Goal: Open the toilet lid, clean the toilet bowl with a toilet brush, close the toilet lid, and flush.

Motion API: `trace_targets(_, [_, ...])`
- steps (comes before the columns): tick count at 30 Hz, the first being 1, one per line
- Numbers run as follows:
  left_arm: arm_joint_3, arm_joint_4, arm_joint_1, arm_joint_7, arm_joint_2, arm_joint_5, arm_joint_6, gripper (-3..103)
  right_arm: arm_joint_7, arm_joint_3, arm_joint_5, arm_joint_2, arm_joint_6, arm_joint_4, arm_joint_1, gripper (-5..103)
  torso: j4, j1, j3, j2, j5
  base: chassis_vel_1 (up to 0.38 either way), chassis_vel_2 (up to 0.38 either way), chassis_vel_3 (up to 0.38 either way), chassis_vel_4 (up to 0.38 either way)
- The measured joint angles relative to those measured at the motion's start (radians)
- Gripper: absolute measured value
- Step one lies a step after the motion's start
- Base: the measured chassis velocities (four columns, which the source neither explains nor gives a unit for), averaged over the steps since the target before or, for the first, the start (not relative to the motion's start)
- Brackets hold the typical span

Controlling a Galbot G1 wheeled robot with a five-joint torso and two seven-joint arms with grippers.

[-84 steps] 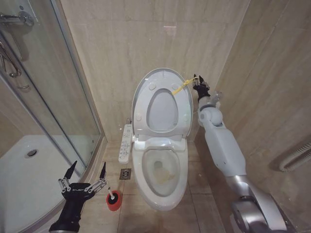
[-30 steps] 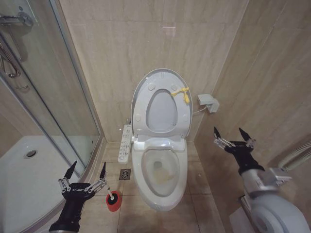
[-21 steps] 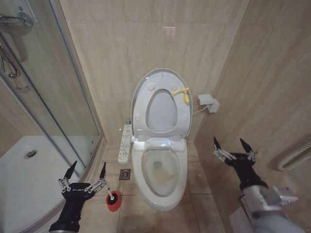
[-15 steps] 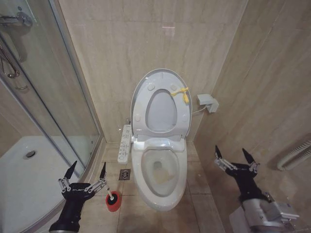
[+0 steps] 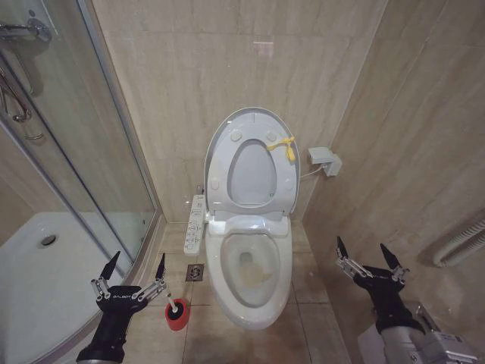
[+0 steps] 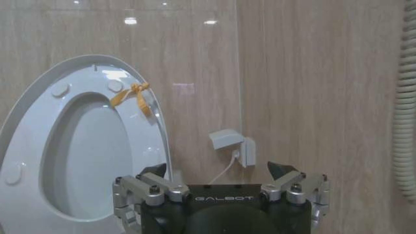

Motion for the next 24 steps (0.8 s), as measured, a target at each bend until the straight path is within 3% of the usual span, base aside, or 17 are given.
trace_targets(24, [0.0,0.0,0.0,0.0,0.0,0.0,0.0,100,-0.014,-0.01,-0.005,0.02,-0.004,-0.001,-0.018,100,0.0001,0.0,0.0,0.0,0.0,0.0,0.0,0.0,0.0])
